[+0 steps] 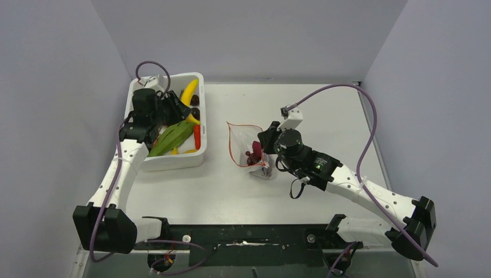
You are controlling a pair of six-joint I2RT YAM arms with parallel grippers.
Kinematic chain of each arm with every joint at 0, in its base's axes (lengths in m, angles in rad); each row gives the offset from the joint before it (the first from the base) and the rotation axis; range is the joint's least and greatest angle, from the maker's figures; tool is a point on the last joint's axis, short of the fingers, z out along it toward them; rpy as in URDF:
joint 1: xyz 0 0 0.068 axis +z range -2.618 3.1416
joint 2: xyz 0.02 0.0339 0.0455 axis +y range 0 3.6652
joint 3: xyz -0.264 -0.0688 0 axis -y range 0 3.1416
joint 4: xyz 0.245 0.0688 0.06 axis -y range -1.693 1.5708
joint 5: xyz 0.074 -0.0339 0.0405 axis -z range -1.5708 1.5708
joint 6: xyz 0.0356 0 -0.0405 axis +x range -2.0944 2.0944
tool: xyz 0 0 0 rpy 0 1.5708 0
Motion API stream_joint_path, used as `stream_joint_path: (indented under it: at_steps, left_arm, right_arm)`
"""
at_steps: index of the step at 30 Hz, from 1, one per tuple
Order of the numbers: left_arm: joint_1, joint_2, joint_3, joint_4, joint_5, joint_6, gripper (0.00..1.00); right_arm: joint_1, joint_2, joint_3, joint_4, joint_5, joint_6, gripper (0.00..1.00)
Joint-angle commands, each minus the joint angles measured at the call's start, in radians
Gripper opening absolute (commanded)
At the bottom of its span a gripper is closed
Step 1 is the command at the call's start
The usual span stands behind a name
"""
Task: Place the food in the zip-top bag and seal the zipper
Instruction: Pick up the fake fruit from the bin, then place the fake fruit in the zipper food storage bag.
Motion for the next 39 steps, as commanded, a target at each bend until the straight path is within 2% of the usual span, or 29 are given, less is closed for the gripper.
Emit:
stream_joint_path:
  at_steps: [1, 8, 14, 18, 25, 39]
  left_arm:
    - [-0.115, -0.062, 0.064, 0.091, 0.071, -0.021, 0.14]
    - [-0.247, -0.113, 0.050, 0.148, 0.040, -0.116, 0.14]
    - [-0.318, -0.160, -0.025, 0.302, 0.096, -0.210, 0.14]
    - [-0.384, -0.169, -0.052, 0.337, 0.063, -0.248, 0.14]
    - [-0.491, -0.151, -0.108, 0.379, 0.005, -0.256, 0.14]
    - [-0.581, -0.123, -0.200, 0.420, -0.068, -0.271, 0.17]
  right_arm:
    - [0.009, 0.004, 0.054, 0.059, -0.001, 0.079, 0.00]
    - [0.009, 0.015, 0.058, 0.079, -0.006, 0.136, 0.00]
    - [0.008, 0.022, 0.044, 0.100, 0.007, 0.167, 0.00]
    - [0.008, 0.021, 0.046, 0.115, 0.007, 0.182, 0.00]
    - [0.008, 0.007, 0.038, 0.151, -0.009, 0.196, 0.00]
    - [0.008, -0.019, 0.018, 0.165, 0.011, 0.192, 0.00]
